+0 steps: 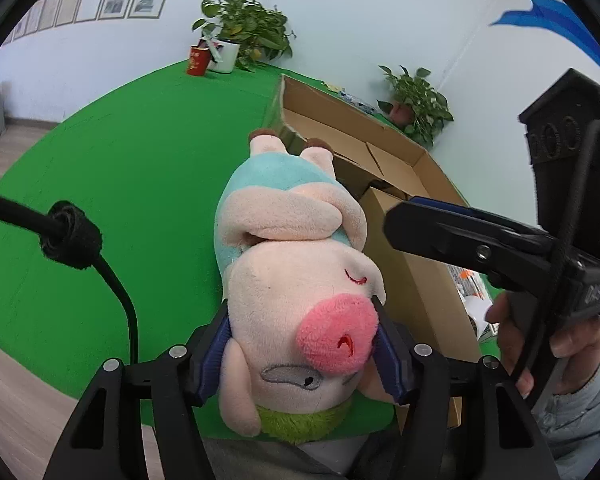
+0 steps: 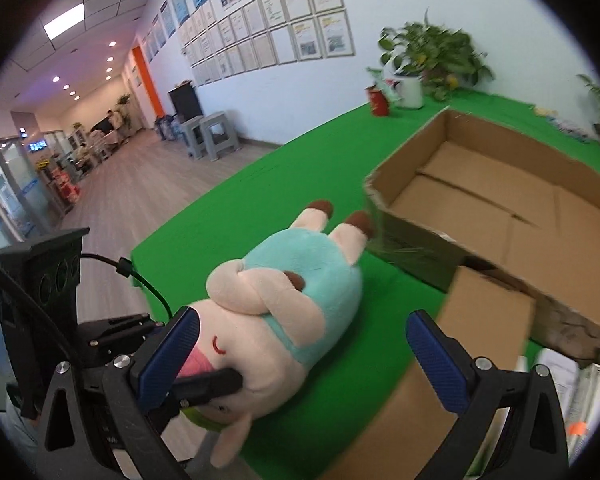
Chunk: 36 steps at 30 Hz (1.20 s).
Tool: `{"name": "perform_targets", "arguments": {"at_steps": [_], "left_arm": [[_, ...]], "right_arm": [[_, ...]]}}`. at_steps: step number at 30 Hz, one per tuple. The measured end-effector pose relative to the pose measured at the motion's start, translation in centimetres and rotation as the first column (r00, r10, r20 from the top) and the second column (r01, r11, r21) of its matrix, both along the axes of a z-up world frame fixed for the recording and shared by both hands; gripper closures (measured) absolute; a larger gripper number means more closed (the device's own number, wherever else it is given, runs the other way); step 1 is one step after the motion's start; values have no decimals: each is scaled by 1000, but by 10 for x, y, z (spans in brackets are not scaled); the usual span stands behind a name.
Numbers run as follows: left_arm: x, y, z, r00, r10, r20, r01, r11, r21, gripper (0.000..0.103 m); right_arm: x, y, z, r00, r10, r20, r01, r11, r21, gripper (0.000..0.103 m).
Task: Organize objects
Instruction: 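Lift the plush pig with the left gripper while the right gripper grasps it too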
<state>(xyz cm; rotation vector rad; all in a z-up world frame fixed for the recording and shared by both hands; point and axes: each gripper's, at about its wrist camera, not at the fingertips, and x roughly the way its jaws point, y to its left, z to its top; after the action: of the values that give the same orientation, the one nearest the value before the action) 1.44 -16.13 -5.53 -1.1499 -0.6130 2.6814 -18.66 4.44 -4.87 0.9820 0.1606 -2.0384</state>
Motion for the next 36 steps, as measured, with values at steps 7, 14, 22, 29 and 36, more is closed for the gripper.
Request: {"name": "perform_targets", "arguments": {"at_steps": [7,14,22,29,36], "left_arm": [[10,-18,-3,1000,5,-12,-4,999,40,43],[11,-14,-2,1000,-20,-23,20,1000,7,43],[10,10,4,997,-56,-44,53,996,-76,45],[8,37,13,994,-87,-67,76,985,-152,46],[4,52,27,989,-113,-97,93,977,-190,46]], "right_arm": [[-11,-19,-7,992,60,113,-62,998,9,1],[-12,-31,-18,979,47,196,-58,997,48,1],[2,-38,-26,973,-13,232,-7,996,85,1],[8,-38,-22,985,-75,155,58,991,117,8],[11,-26,-10,990,-108,94,101,992,79,18]]}}
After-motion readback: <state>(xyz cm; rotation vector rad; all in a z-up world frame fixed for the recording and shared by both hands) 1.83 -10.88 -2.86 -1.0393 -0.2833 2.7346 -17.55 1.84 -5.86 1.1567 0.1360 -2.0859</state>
